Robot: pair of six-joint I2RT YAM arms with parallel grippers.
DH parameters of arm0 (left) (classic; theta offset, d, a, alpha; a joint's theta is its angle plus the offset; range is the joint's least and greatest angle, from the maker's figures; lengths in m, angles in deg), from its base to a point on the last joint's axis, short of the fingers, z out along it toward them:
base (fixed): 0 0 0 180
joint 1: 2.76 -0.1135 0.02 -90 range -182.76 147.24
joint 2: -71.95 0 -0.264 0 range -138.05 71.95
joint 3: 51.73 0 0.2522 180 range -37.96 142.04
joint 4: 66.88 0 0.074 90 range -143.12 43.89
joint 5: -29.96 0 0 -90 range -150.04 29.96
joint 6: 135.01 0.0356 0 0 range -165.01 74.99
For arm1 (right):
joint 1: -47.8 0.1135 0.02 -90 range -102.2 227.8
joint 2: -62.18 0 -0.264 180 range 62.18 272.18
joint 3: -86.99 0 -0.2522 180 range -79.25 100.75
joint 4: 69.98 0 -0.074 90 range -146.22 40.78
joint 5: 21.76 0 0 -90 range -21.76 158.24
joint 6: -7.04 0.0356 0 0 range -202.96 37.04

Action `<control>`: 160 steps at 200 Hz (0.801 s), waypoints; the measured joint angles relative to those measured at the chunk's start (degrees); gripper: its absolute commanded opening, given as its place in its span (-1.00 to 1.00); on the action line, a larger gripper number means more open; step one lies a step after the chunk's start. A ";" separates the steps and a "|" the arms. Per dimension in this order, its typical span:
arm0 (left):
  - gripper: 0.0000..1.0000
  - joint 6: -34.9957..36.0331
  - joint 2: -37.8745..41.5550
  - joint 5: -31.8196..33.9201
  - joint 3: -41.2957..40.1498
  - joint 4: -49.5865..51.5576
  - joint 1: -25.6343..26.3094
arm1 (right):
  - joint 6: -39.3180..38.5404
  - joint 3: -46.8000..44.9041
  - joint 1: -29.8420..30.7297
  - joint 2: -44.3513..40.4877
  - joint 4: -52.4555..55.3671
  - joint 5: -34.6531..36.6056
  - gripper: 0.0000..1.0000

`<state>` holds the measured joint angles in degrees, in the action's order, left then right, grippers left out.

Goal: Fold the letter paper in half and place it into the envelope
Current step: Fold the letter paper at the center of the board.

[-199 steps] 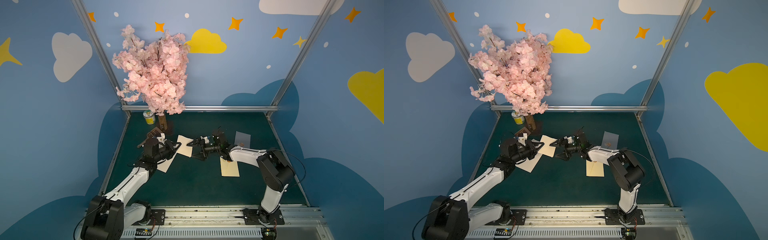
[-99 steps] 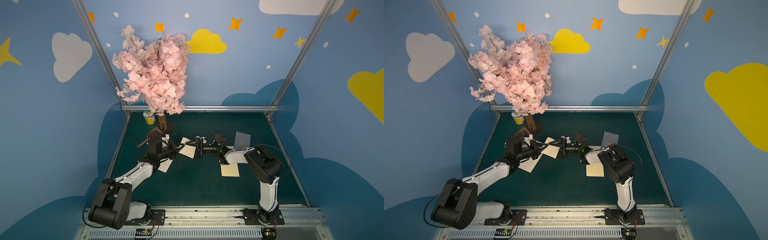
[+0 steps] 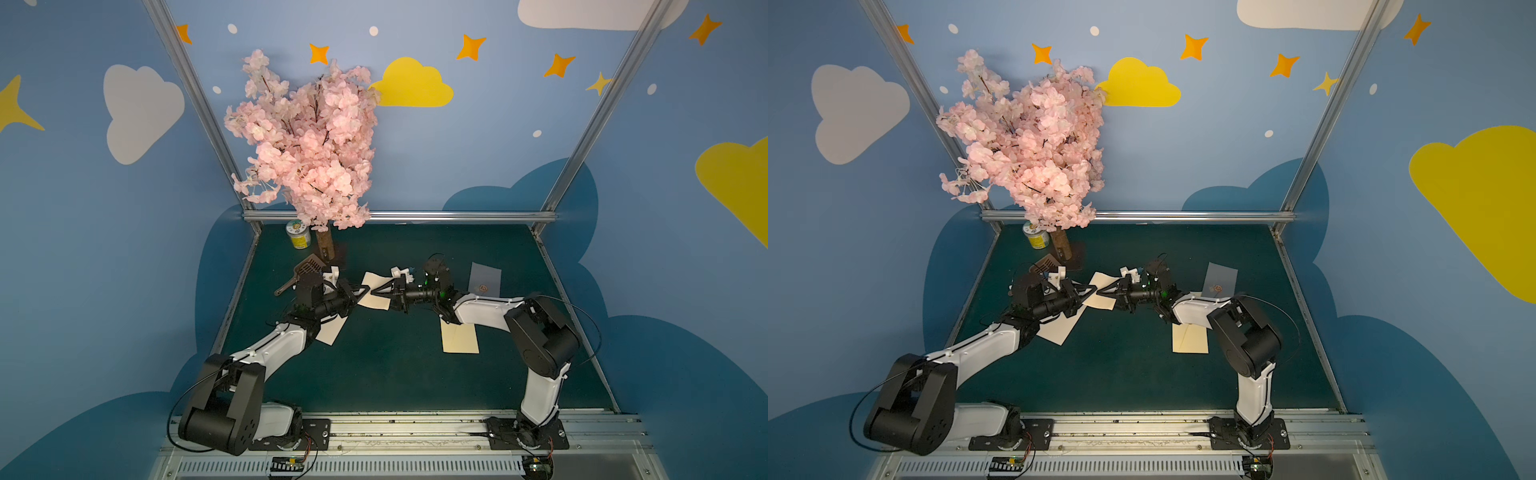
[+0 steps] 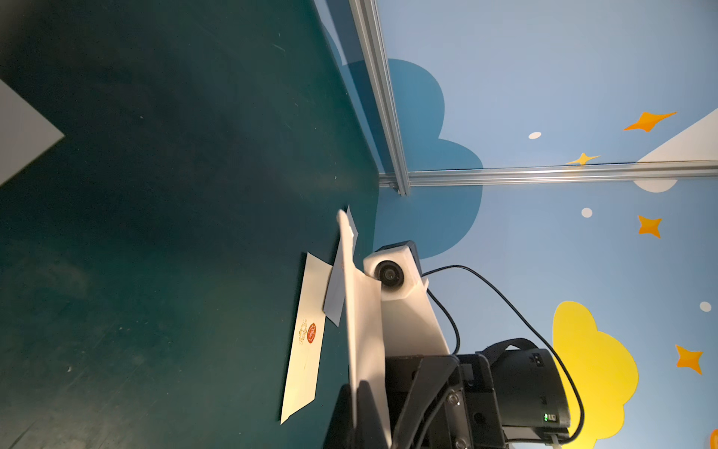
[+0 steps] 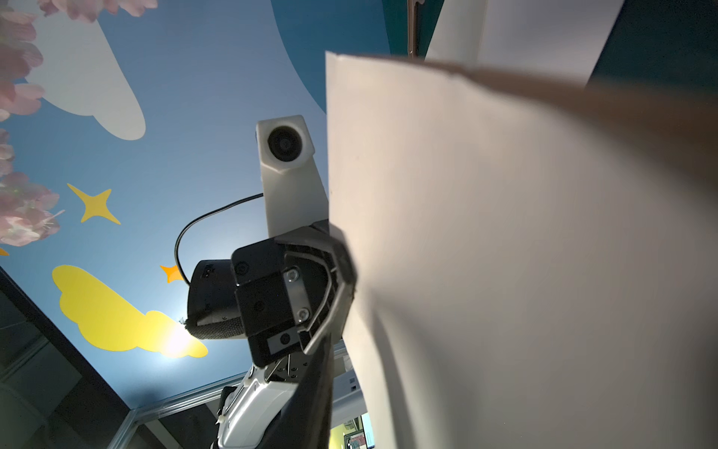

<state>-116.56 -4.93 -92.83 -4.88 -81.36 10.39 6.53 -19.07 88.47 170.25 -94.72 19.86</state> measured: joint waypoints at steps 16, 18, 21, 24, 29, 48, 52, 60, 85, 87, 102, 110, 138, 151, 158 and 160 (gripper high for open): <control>-0.95 -0.04 0.07 0.07 -1.01 -0.59 0.00 | -0.44 -0.02 0.00 0.00 0.68 0.48 -0.55; -0.95 -0.07 0.09 0.11 -1.14 -0.68 0.00 | -0.63 -0.02 0.00 0.00 0.70 0.50 -0.55; -0.95 -0.15 0.09 0.17 -1.38 -0.83 0.00 | -0.61 -0.02 0.00 0.00 0.70 0.61 -0.55; -0.95 -0.24 0.09 0.22 -1.57 -0.98 0.00 | -0.70 -0.02 0.00 0.00 0.74 0.70 -0.53; -0.95 -0.28 0.09 0.28 -1.90 -1.20 0.00 | -0.74 -0.02 0.00 0.00 0.76 0.87 -0.52; -0.95 -0.94 0.11 0.70 -3.10 -2.43 0.13 | -0.79 -0.26 -0.07 0.00 0.44 1.44 -0.50; -0.95 -1.07 0.11 0.79 -3.32 -2.69 0.15 | -0.81 -0.31 -0.07 0.00 0.28 1.49 -0.51; -0.95 -1.40 0.11 0.98 -3.72 -3.21 0.28 | -0.76 -0.39 -0.09 0.00 0.22 1.68 -0.52; -0.95 -2.10 0.11 1.51 -4.11 -4.28 0.72 | -0.92 -0.39 -0.09 0.00 0.22 1.90 -0.62; -0.95 -2.16 0.11 1.55 -4.11 -4.39 0.76 | -0.87 -0.39 -0.09 0.00 0.22 1.95 -0.63; -0.95 -2.27 0.11 1.75 -4.11 -5.11 1.14 | -1.07 -0.39 -0.09 0.00 0.28 2.10 -0.73; -0.95 -2.36 0.11 1.79 -4.11 -5.33 1.38 | -1.36 -0.39 -0.22 0.00 0.55 2.14 -0.79; -0.95 -2.54 0.50 2.43 -4.15 -5.46 2.10 | -2.86 -0.39 -0.55 -0.02 2.89 2.27 -0.83; -0.95 -2.62 1.09 2.84 -4.39 -5.35 2.45 | -3.63 -0.39 -0.81 -0.04 4.07 2.25 -0.78; -0.95 -2.62 1.49 3.02 -4.57 -5.11 2.64 | -3.87 -0.39 -0.98 -0.13 4.55 2.25 -0.70; -0.95 -2.64 1.57 3.04 -4.63 -5.05 2.69 | -4.11 -0.39 -1.03 -0.17 4.63 2.25 -0.67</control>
<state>-119.20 -3.35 -89.79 -9.52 -86.41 13.07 2.42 -19.46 87.44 170.08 -90.09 22.11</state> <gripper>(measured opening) 0.048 0.116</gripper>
